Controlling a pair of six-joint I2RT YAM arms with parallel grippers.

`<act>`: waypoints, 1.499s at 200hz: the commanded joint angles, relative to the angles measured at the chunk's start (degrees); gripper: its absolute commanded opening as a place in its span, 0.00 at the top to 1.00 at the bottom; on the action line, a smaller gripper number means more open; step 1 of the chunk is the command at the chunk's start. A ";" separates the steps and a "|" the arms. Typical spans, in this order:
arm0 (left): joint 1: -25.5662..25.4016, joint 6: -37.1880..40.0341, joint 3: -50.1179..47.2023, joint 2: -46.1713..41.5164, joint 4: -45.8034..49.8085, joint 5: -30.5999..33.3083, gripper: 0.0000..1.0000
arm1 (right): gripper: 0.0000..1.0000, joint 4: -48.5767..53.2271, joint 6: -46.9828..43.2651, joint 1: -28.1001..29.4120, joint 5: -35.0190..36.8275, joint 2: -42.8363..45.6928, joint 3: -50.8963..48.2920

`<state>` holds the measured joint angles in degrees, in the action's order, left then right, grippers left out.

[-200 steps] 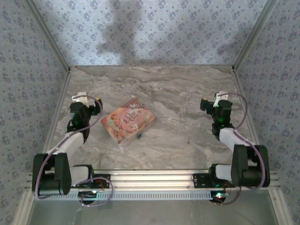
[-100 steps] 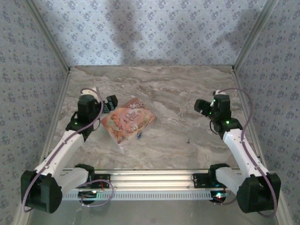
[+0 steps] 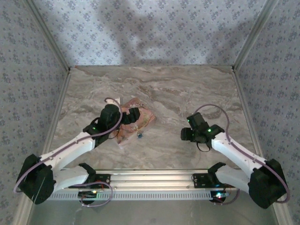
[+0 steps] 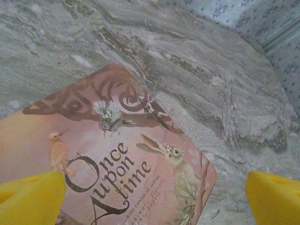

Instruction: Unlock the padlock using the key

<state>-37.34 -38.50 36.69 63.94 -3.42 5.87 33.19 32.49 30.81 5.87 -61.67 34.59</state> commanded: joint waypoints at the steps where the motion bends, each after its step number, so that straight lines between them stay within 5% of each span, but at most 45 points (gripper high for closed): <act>1: -1.10 -1.13 1.97 1.56 -2.89 1.52 0.02 | 0.40 -0.22 5.92 1.85 2.90 -3.46 -0.38; 53: -2.13 -1.03 3.21 3.73 -3.17 1.62 0.02 | 0.50 -1.11 7.57 3.99 4.60 -9.86 0.95; 129: -2.21 -0.74 3.72 3.73 -2.65 1.40 0.02 | 0.50 -3.12 8.15 4.09 5.39 -13.72 0.75; 300: -2.21 -1.10 3.39 3.09 -1.98 1.53 0.02 | 0.72 -1.89 11.46 4.35 4.51 -9.65 -4.44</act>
<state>-39.13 -39.11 38.59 67.64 -4.95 6.92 29.54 42.54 34.65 10.39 -71.85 31.29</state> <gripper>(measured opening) 0.979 0.306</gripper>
